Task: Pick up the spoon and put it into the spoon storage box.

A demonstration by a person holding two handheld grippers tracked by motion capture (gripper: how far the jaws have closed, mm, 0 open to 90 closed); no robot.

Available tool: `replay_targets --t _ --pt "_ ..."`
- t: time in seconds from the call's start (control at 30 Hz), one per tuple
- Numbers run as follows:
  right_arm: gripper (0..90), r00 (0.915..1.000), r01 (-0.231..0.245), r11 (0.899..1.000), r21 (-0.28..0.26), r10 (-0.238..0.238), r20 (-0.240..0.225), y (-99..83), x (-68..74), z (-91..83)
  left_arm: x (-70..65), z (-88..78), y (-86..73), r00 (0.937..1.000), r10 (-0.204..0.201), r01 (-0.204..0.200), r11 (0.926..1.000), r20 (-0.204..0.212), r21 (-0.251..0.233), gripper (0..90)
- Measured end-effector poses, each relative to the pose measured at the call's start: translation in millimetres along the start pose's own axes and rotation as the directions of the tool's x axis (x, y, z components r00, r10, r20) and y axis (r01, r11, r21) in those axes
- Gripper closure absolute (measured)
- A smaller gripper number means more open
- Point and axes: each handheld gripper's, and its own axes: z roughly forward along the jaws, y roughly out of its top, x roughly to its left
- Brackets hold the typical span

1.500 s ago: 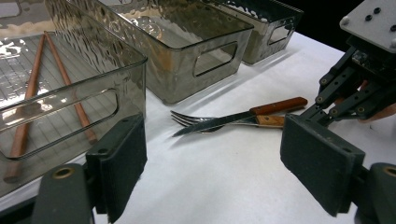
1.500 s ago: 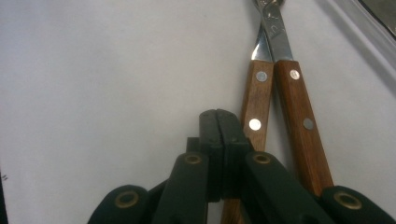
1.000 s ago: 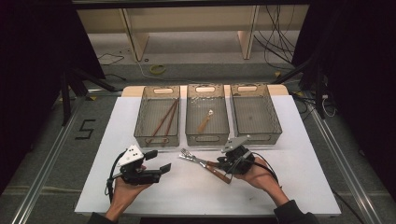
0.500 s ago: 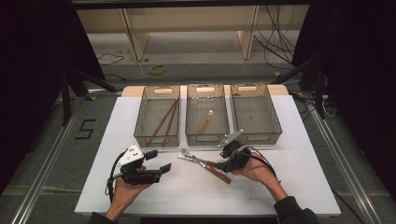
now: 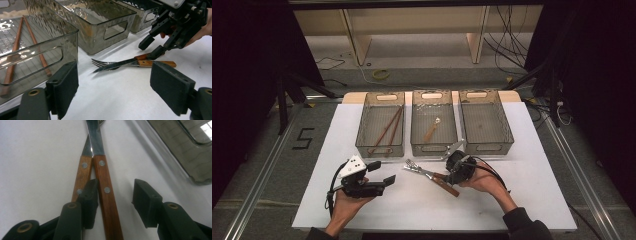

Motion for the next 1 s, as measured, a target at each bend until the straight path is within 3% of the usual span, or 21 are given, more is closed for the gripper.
replay_targets --t 0.37,0.5,0.73,1.0 --pt "71.9 0.999 0.046 0.999 0.028 -0.046 -0.004 3.7 3.7 3.5 -0.3 0.1 0.0 1.0 0.001 -0.001 1.0 -0.001 0.0 22.2" --pt "73.0 0.9987 0.051 0.998 0.034 -0.051 -0.006 4.1 4.3 3.1 -0.8 0.7 0.0 1.0 0.002 -0.002 1.0 0.0 0.001 22.2" --pt "77.0 0.9934 0.114 0.992 0.05 -0.115 0.006 6.3 10.0 3.1 -0.3 0.2 -0.2 1.0 0.0 0.0 1.0 -0.002 0.0 22.4" --pt "77.2 0.994 0.109 0.993 0.042 -0.109 -0.008 4.2 8.6 1.0 -0.2 -0.1 0.0 1.0 0.0 0.0 1.0 -0.002 -0.002 22.5"
